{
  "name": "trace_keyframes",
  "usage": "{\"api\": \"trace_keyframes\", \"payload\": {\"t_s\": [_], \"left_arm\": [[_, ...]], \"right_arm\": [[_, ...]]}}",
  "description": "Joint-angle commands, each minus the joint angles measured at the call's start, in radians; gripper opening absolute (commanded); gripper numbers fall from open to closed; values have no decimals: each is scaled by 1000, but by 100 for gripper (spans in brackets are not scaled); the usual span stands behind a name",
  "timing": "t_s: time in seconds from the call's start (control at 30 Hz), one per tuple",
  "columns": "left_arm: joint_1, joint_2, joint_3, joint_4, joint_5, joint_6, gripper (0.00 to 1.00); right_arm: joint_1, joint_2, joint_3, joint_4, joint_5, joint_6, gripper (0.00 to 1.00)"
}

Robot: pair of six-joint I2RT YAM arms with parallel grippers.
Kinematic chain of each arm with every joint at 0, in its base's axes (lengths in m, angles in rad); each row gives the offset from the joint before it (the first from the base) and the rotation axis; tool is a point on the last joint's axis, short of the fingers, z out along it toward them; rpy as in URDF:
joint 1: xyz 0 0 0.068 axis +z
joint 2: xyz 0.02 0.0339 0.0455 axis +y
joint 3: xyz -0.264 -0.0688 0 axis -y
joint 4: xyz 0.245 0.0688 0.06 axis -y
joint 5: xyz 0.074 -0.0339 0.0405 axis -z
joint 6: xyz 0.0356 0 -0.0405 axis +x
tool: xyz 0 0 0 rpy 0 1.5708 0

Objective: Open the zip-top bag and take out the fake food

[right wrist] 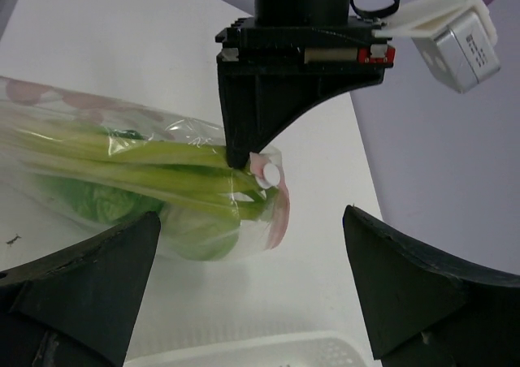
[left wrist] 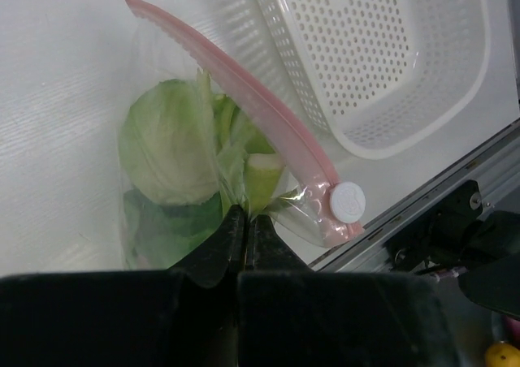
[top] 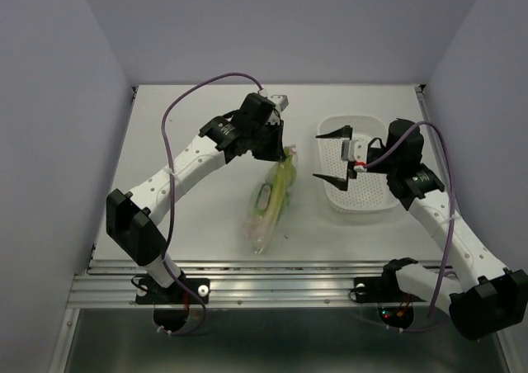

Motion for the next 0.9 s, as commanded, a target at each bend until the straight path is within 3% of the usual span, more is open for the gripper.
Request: {"api": "trace_keyframes", "payload": {"t_s": [0.0,0.4,0.5,0.67,0.87], "left_arm": [[-1,-76,-31,43,61,4,0],[-1,-96,-48,69,125,8,0],[-1,-91,-50,67,133,7,0],[-1,-90,-54,72,154,5,0],[-1,-102,-68,81,180,4,0]], "right_arm": [[1,35,73,10,-141,-88,99],[63,160,116,-43,-100,-157,86],[73,172,107,16,-104,-98,75],[91,174,76,123,-97,-44,66],[100,198,79,119,-64,-54,64]]}}
